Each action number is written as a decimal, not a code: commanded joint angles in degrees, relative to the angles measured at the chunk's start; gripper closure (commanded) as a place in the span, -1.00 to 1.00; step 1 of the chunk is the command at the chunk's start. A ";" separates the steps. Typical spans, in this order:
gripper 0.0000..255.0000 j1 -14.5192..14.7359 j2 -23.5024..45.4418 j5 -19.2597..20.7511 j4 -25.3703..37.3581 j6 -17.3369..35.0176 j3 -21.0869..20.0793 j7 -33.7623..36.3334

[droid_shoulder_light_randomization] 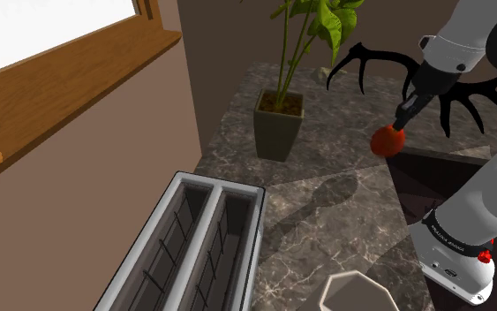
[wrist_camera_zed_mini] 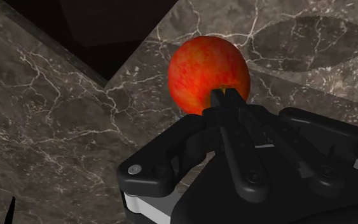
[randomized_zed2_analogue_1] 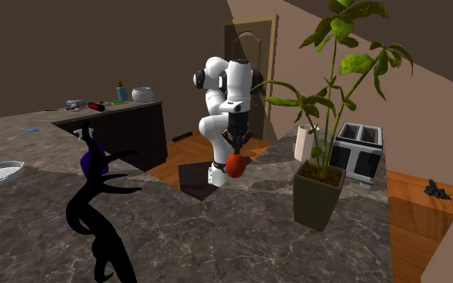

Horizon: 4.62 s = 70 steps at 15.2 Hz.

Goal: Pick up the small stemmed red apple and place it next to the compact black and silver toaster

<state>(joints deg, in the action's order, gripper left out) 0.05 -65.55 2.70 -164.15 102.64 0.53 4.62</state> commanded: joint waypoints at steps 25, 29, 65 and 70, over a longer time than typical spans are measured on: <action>1.00 0.02 6.11 -0.29 22.80 -16.70 -0.25 -0.65; 1.00 0.00 7.58 -0.31 26.66 -19.09 -0.29 -0.75; 1.00 -0.73 30.09 -19.13 56.27 -21.73 -36.92 33.42; 1.00 -0.92 30.73 -19.88 54.34 -18.62 -39.62 35.11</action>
<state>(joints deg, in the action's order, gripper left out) -0.97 -34.61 -17.01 -109.00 83.36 -38.96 39.73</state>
